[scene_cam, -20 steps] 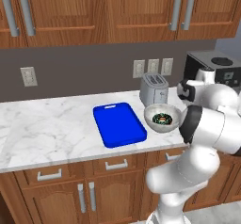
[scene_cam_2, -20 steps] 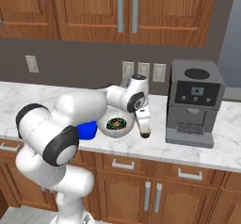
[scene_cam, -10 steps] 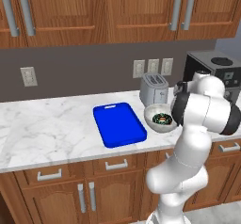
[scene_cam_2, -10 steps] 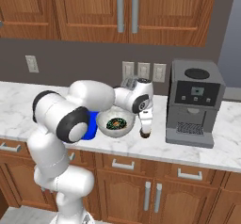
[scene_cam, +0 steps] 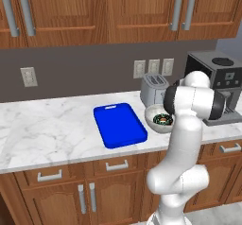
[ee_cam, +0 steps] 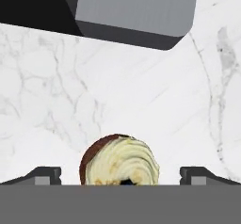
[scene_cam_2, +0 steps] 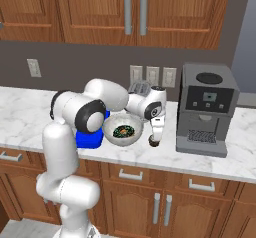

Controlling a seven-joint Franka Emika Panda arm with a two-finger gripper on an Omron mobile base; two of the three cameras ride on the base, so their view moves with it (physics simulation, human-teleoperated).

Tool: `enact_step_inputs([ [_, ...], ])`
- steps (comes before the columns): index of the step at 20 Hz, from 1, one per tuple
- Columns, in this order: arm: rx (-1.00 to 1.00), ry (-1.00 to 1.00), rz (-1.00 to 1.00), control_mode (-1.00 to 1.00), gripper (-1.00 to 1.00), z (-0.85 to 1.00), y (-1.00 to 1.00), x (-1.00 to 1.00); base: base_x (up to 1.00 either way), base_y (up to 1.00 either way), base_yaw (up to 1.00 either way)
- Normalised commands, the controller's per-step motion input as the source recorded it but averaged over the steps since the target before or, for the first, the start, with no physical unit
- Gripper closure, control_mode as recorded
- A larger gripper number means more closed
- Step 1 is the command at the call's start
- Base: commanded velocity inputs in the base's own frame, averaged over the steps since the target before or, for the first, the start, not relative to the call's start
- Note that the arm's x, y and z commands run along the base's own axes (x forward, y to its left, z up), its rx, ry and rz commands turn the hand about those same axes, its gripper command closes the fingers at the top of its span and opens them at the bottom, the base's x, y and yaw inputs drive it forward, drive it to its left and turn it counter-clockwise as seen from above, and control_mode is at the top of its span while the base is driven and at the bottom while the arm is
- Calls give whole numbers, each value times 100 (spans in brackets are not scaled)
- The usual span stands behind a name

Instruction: Place the bowl with donut and the cupcake onto the tray.

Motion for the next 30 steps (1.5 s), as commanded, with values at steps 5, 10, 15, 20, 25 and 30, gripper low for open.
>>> enact_step_inputs([
  [5, 0, 5, -4, -100, -100, -36, -1, 39, 0, 0, 0],
  [10, 0, 3, -2, -100, -100, -45, -5, 12, 0, 0, 0],
  [15, 0, 2, -1, -100, -100, -43, -6, 6, 0, 0, 0],
  [20, 0, 2, -2, -100, 100, -32, -3, 14, 0, 0, 0],
  [25, 1, 0, -2, -100, 100, -13, -2, 1, 0, 0, 0],
  [30, 1, -1, -2, -100, 100, 15, 0, -2, 0, 0, 0],
])
